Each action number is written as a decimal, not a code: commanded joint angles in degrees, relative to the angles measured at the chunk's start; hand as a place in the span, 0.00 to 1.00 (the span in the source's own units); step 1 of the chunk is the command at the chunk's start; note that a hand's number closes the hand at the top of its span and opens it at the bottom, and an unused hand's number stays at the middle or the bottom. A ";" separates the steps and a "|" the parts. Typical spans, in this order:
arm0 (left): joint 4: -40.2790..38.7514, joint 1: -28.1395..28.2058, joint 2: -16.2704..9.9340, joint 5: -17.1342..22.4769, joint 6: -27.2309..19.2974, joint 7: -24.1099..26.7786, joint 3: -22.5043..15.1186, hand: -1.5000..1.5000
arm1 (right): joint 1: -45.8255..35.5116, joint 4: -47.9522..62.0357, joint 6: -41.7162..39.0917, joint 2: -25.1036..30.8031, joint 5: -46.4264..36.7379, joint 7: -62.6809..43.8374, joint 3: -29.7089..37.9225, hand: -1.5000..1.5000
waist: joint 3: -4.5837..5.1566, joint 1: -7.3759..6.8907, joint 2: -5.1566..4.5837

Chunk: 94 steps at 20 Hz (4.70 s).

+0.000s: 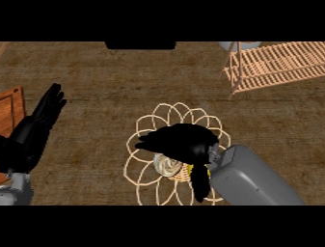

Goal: Pick the cupcake from the placemat and place it in the tiered shelf

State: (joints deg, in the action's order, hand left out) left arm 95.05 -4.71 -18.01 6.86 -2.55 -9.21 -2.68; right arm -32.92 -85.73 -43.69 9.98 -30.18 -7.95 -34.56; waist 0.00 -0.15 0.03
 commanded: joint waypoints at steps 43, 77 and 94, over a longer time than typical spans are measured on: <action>1.79 0.33 4.29 -3.21 8.36 -2.02 8.18 0.50 | 3.82 28.40 13.12 -6.72 -33.65 19.13 2.90 0.00 | -0.01 -0.28 -0.07; 3.67 4.28 5.29 -5.48 7.62 -0.82 9.48 0.50 | 20.07 -31.71 34.05 -9.92 -30.96 -17.44 23.35 1.00 | 0.13 2.66 1.00; 3.16 1.75 6.36 -5.22 9.77 -1.42 9.24 0.50 | -4.37 -27.21 30.21 -9.06 -22.28 -29.50 37.15 1.00 | 0.00 -0.23 -0.04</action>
State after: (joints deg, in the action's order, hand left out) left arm 97.87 -4.00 -10.87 0.59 5.95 -11.41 5.18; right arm -34.68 -116.49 -16.46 0.82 -55.20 -39.73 -0.65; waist 0.03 -0.17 0.05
